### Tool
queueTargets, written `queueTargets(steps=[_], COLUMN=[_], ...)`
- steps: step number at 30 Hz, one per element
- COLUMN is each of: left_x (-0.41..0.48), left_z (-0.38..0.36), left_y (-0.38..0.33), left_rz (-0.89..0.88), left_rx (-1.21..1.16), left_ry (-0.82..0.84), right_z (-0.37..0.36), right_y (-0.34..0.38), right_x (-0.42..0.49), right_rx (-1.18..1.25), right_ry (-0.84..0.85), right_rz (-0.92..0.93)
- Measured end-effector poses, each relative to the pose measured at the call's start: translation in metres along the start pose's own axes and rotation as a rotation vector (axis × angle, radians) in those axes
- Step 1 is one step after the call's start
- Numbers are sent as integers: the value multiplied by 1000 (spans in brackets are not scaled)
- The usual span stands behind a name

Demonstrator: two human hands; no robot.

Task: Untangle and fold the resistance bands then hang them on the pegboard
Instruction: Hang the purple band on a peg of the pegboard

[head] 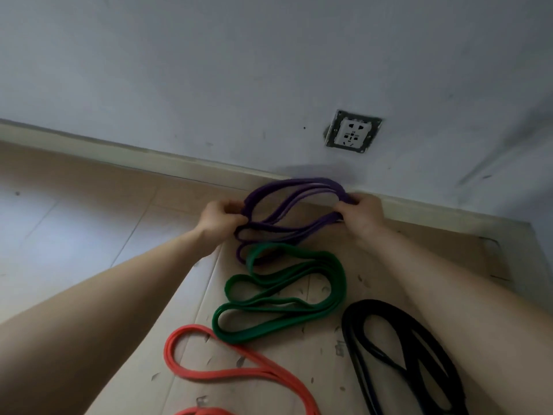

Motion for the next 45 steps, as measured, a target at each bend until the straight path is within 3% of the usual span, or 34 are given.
queueTargets(steps=[4, 10, 18, 28, 34, 45], left_x=[-18, -55, -133, -232, -299, -382], left_z=[22, 64, 88, 126, 151, 143], left_y=[-36, -134, -247, -373, -478, -631], left_rz=[-84, -266, -511, -622, -674, -835], left_rx=[60, 160, 203, 18, -47, -274], left_ry=[31, 41, 127, 125, 266, 270], right_z=[2, 26, 109, 227, 301, 417], right_y=[60, 161, 262, 367, 418, 491], right_x=[-20, -54, -116, -192, -231, -264], right_rx=[68, -23, -175, -144, -166, 212], right_ry=[109, 337, 370, 361, 401, 365], right_rz=[173, 448, 706, 779, 752, 726])
Point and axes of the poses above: each hand's wrist, its own x-axis towards the middle knuckle, its own z-axis out of the back of the hand, y = z × x, the point moved 1 cm from there along x, towards the middle knuckle, and after that the axes turned 6 degrees about -y, right-handed, at the moved point
